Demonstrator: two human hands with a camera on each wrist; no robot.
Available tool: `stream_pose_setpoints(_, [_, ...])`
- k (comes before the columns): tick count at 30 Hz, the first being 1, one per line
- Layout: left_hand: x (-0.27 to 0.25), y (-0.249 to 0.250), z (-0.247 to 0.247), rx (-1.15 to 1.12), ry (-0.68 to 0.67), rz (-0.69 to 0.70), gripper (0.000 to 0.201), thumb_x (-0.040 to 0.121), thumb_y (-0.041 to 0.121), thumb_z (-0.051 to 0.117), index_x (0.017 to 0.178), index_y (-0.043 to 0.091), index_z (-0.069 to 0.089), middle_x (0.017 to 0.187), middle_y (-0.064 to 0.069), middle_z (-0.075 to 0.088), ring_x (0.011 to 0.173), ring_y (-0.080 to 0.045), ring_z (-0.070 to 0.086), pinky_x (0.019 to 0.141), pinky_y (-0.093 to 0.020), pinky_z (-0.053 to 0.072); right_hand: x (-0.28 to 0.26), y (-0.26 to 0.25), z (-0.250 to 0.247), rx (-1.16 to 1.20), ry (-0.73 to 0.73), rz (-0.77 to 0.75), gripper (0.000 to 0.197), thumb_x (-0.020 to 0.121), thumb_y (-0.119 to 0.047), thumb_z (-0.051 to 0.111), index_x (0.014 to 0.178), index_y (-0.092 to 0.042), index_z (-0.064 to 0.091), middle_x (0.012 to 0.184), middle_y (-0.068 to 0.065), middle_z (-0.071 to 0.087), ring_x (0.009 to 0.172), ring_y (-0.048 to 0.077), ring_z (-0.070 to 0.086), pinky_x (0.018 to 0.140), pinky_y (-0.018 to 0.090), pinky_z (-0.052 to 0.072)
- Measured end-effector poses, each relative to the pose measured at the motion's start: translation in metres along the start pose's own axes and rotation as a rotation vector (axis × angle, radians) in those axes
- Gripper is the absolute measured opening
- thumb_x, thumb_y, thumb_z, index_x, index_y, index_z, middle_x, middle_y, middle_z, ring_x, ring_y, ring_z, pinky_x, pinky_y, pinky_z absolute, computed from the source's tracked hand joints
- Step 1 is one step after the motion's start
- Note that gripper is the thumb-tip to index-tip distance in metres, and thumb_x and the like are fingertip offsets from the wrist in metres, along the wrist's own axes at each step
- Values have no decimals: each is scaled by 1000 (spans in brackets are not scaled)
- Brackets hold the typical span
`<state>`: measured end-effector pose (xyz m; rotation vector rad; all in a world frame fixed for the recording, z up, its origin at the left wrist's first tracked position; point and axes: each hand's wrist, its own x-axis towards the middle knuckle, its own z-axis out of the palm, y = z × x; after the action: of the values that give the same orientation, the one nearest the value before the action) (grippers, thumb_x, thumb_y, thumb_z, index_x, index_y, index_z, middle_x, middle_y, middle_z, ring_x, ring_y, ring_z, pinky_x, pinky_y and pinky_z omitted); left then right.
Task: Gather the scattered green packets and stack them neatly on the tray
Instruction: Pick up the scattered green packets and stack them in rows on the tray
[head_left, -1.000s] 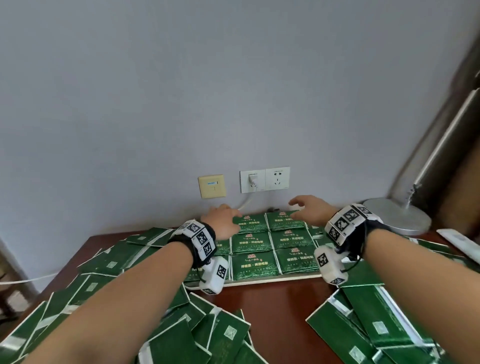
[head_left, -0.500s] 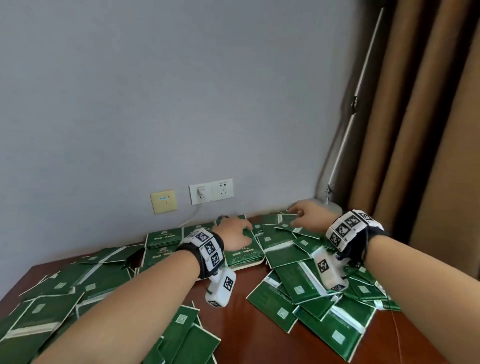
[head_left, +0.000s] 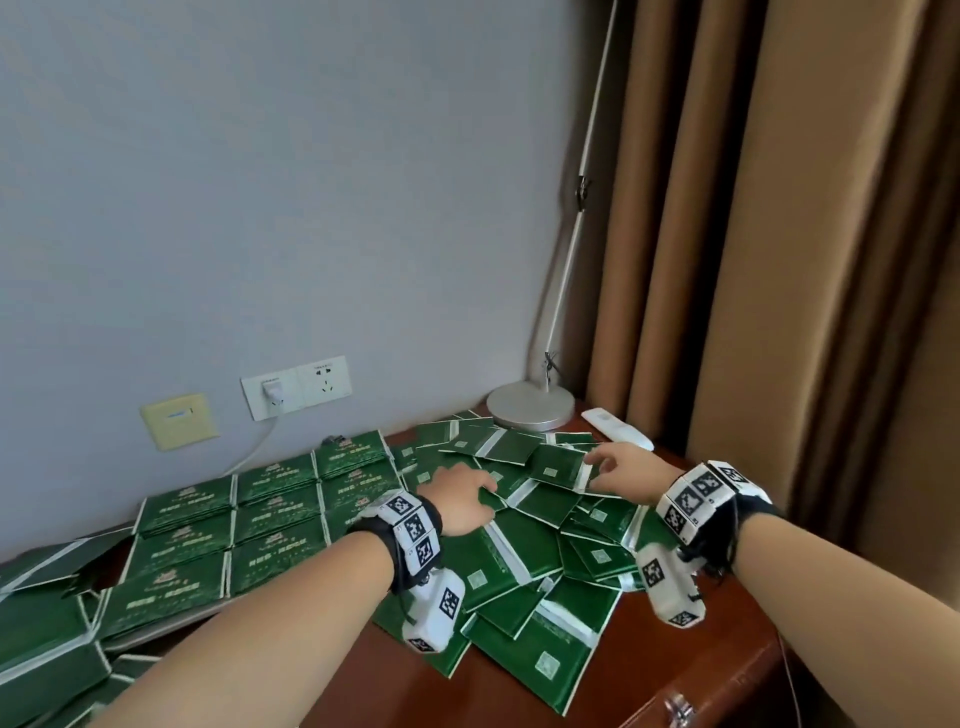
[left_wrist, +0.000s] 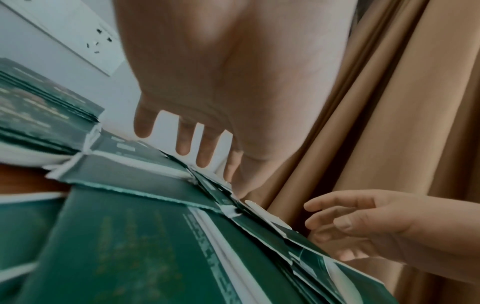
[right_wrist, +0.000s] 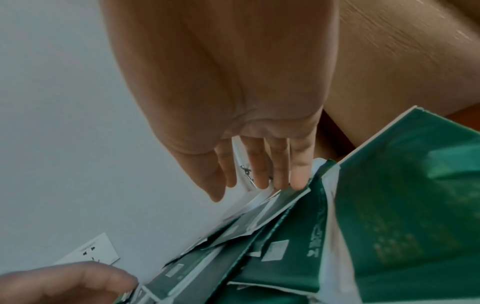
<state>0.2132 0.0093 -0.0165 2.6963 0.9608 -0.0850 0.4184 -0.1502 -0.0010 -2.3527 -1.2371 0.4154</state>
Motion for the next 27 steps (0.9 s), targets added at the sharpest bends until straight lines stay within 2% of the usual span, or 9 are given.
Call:
stream_pose_setpoints(3, [15,8,7,-8,16,-26,46,88,32,58,134,36,52,150,-3,37,139,-31,32,111,-53,34,3,13,1,-26,-32,-3,42,87,-18,66,129,-19,59,113,1,61,104,15,59,90,23,44])
stream_pose_setpoints(8, [34,10,12,-12,21,-77,43,90,34,57,132,38,52,150,-2,36,139,-30,32,111,-55,31,24,19,5,-58,-49,-69,44,85,-19,64,128,-25,61,135,-3,56,121,15,54,104,28,41])
stream_pose_setpoints(11, [43,9,15,-19,33,-105,40,91,35,54,130,40,53,149,-1,38,139,-30,31,111,-56,29,35,15,15,-92,-74,-148,38,86,-19,63,124,-26,65,131,-5,58,122,14,52,103,25,40])
stream_pose_setpoints(14, [48,9,17,-13,36,-139,38,92,36,52,129,42,54,149,-4,37,140,-31,29,111,-59,25,44,9,26,-116,-149,-194,31,86,-23,64,116,-31,70,115,-7,58,114,17,56,97,27,44])
stream_pose_setpoints(15, [51,9,18,-10,31,-143,37,92,37,51,129,42,54,149,-5,37,140,-32,29,112,-60,24,47,8,28,-131,-179,-198,31,87,-26,63,116,-32,69,117,-6,56,117,18,55,99,29,44])
stream_pose_setpoints(17, [54,10,19,4,40,-157,33,93,37,52,125,43,57,148,-4,38,140,-32,28,112,-63,21,51,5,29,-169,-239,-191,33,88,-28,62,121,-31,67,132,-1,54,127,19,48,104,30,40])
stream_pose_setpoints(19, [57,10,18,9,65,-173,29,92,38,52,119,44,60,147,-2,40,140,-31,28,112,-64,20,53,4,29,-198,-283,-173,37,90,-28,61,127,-30,64,141,2,51,131,18,46,105,30,40])
stream_pose_setpoints(23, [62,8,19,-8,96,-176,23,92,34,54,109,44,66,145,0,44,137,-30,32,111,-62,23,55,6,30,-216,-297,-162,41,90,-26,61,131,-29,61,142,1,51,126,18,52,104,30,42])
stream_pose_setpoints(27, [64,8,20,-69,180,-190,14,91,32,58,96,39,69,132,3,57,128,-28,44,108,-57,32,55,11,30,-213,-257,-179,46,89,-25,62,134,-27,57,137,-3,54,121,15,52,104,29,42])
